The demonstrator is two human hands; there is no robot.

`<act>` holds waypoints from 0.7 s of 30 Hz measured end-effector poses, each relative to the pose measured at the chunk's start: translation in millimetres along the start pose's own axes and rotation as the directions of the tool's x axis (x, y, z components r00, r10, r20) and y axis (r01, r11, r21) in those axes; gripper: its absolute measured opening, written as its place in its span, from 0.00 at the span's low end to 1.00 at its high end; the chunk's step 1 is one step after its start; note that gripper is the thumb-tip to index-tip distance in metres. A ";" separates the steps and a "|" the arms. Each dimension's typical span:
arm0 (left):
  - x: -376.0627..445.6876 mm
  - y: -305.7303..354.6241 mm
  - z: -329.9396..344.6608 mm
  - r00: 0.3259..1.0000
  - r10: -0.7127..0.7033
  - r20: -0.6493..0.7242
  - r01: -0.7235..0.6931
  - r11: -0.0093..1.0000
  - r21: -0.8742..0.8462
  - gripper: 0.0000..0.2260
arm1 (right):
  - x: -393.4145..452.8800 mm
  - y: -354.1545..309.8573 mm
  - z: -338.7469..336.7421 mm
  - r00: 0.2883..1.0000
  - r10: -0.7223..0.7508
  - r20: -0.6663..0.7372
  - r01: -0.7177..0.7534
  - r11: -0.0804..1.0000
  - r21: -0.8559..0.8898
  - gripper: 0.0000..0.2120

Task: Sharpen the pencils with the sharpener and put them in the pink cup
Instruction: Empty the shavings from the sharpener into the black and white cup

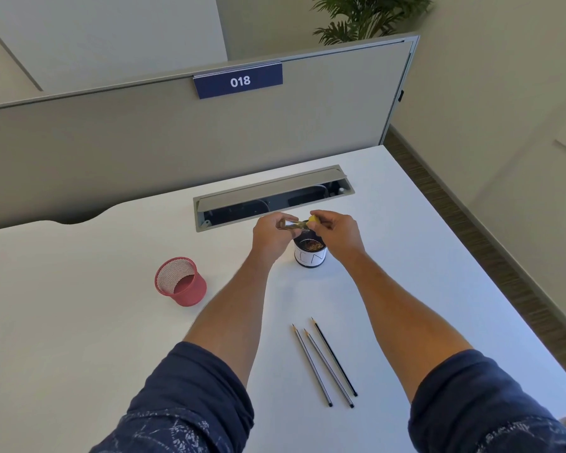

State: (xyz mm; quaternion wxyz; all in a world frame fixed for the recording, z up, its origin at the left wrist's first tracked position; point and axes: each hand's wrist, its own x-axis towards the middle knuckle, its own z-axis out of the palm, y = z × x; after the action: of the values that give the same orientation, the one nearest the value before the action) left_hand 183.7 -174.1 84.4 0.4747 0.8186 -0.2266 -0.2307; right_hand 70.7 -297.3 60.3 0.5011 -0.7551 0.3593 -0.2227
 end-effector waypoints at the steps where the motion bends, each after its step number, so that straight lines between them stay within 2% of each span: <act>1: -0.2 -1.1 -0.6 1.000 -0.001 0.001 0.001 1.000 -0.014 0.11 | 0.6 0.0 -0.7 1.000 0.013 -0.015 -0.013 1.000 0.015 0.15; 7: -1.6 -0.5 -0.7 0.999 -0.048 -0.014 0.047 0.995 -0.085 0.13 | 0.0 4.3 -6.1 0.992 0.108 -0.068 -0.094 0.978 0.189 0.15; 12: -0.3 -4.4 -0.1 0.998 -0.067 -0.007 0.065 0.984 -0.164 0.14 | -5.7 5.1 -7.3 0.989 0.144 -0.042 -0.121 0.932 0.341 0.14; 15: 0.7 -7.1 1.2 0.996 -0.087 0.028 0.091 0.979 -0.184 0.15 | -7.1 2.8 -4.3 0.992 0.123 0.013 -0.120 0.932 0.343 0.13; 21: 3.1 -11.5 2.3 0.994 -0.110 0.022 0.112 0.972 -0.209 0.15 | -5.7 3.4 -4.4 0.991 0.129 0.035 -0.133 0.934 0.332 0.13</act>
State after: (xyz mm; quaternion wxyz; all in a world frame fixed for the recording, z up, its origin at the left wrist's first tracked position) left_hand 186.5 -172.3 72.7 0.5436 0.7742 -0.1573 -0.2835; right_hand 62.8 -296.3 59.0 0.6374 -0.6352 0.3631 -0.2416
